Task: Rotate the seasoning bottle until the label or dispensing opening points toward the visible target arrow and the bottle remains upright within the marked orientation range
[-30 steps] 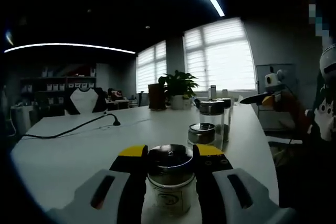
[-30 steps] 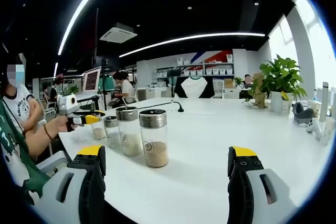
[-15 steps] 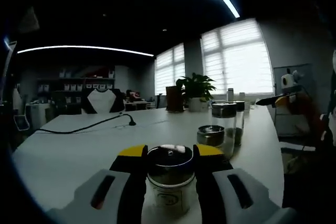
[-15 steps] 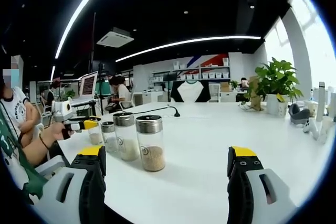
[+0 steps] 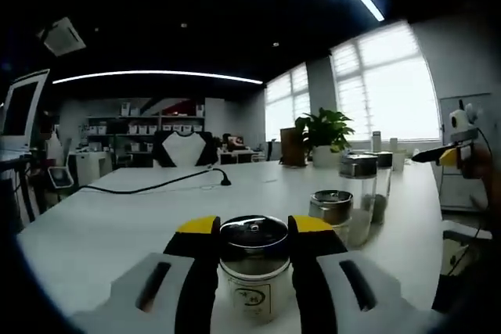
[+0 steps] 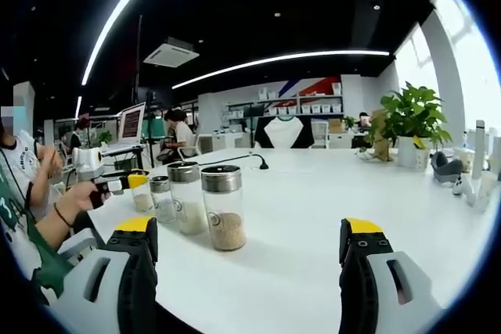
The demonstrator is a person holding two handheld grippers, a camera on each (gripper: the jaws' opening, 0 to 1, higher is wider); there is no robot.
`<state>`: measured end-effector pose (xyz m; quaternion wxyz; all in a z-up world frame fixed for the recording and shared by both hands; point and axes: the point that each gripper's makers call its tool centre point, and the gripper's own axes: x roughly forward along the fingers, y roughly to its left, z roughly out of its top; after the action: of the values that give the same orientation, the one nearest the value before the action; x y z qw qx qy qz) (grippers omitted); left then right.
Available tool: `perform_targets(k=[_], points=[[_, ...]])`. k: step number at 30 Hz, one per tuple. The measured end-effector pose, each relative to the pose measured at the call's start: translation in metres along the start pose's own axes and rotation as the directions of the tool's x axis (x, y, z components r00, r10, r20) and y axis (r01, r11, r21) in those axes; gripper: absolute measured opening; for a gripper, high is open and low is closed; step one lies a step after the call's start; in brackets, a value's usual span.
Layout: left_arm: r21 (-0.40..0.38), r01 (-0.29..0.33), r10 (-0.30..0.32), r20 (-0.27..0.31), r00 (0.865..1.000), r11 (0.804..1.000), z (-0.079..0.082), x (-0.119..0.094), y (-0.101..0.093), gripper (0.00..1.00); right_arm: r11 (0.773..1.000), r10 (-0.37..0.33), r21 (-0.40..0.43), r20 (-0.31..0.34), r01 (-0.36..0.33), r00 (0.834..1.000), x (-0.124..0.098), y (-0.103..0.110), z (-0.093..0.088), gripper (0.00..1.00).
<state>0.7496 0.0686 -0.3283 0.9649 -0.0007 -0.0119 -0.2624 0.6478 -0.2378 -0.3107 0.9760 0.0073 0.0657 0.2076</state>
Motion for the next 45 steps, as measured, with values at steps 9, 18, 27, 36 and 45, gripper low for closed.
perform_targets(k=[9, 18, 27, 36, 45], points=[[-0.008, -0.102, 0.102, 0.004, 0.995, 0.995, 0.0, -0.002, 0.005, 0.36, 1.0, -0.01, 0.005, 0.003, 0.01, 1.0, -0.001, -0.003, 0.0, 0.99], [-0.019, -0.109, 0.109, 0.002, 0.994, 0.994, -0.001, -0.001, 0.006, 0.36, 1.0, -0.002, -0.002, -0.001, 0.002, 1.0, 0.0, 0.0, -0.001, 0.99], [-0.063, -0.089, 0.091, 0.029, 0.995, 0.994, 0.004, -0.009, 0.012, 0.63, 1.0, -0.004, -0.003, -0.002, 0.004, 1.0, 0.0, -0.001, -0.001, 0.99], [-0.044, 0.138, -0.138, 0.015, 0.99, 0.989, 0.012, -0.012, 0.004, 0.63, 1.0, -0.003, 0.0, -0.007, 0.003, 1.0, 0.0, -0.001, -0.003, 0.99], [0.043, 0.36, -0.36, -0.008, 0.933, 0.932, 0.022, -0.008, -0.005, 0.59, 1.0, -0.006, -0.019, -0.005, 0.006, 1.0, -0.004, -0.001, 0.003, 0.99]])
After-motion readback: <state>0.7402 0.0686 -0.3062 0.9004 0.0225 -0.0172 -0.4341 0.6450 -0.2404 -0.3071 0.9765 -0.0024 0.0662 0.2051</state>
